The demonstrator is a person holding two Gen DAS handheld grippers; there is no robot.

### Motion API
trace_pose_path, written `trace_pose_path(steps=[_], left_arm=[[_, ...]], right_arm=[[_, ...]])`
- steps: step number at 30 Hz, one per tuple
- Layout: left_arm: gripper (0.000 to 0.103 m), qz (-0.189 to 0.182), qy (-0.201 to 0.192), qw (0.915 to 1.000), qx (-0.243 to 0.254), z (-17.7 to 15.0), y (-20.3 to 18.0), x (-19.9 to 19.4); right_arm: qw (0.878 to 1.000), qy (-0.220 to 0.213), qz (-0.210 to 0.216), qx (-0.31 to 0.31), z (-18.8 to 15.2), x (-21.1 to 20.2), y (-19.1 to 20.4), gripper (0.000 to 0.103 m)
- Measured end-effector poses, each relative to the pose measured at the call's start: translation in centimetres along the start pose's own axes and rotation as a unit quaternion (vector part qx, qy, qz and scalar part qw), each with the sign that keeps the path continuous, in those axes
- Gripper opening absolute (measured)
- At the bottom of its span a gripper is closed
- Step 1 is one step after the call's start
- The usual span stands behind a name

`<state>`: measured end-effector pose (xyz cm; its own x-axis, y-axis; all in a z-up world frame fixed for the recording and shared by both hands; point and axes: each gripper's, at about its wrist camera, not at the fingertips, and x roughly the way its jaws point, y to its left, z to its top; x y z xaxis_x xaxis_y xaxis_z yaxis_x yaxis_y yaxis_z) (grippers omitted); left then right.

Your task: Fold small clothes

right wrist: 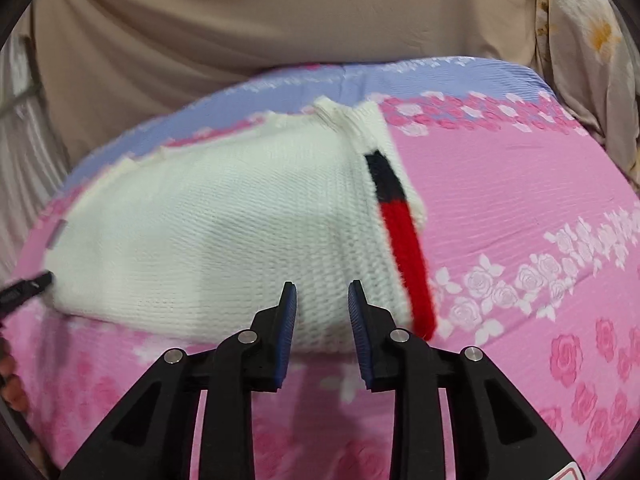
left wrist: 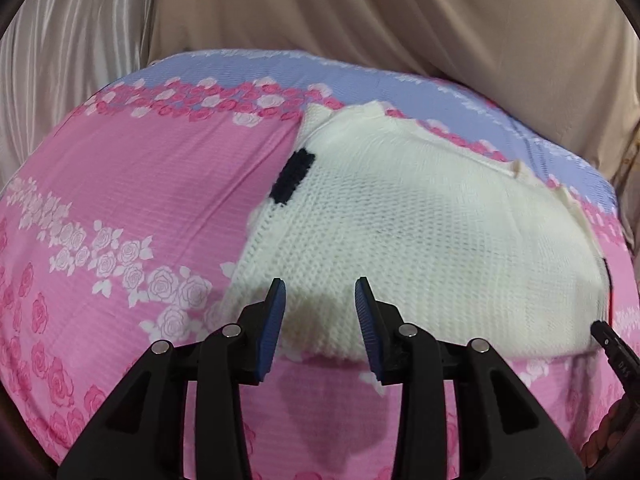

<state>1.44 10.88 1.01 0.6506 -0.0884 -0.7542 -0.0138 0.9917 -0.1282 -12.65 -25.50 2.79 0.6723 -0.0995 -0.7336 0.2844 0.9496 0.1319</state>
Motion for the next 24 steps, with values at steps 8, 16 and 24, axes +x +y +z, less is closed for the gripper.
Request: trace_pose_path(steps=[8, 16, 24], left_arm=[[0.038, -0.031, -0.040, 0.9982, -0.032, 3.8, 2.1, -1.4], [0.036, -0.009, -0.023, 0.9997, -0.003, 8.9, -1.1, 4.8], [0.026, 0.004, -0.006, 0.9998, -0.021, 9.0, 1.3, 7.2]], right_arm=[[0.997, -0.041, 0.032, 0.049, 5.7, -2.7, -4.2, 0.033], [0.998, 0.040, 0.048, -0.009, 12.4, 7.3, -0.7, 0.036], [0.997, -0.002, 0.067, 0.022, 13.8, 7.1, -3.1, 0.008]])
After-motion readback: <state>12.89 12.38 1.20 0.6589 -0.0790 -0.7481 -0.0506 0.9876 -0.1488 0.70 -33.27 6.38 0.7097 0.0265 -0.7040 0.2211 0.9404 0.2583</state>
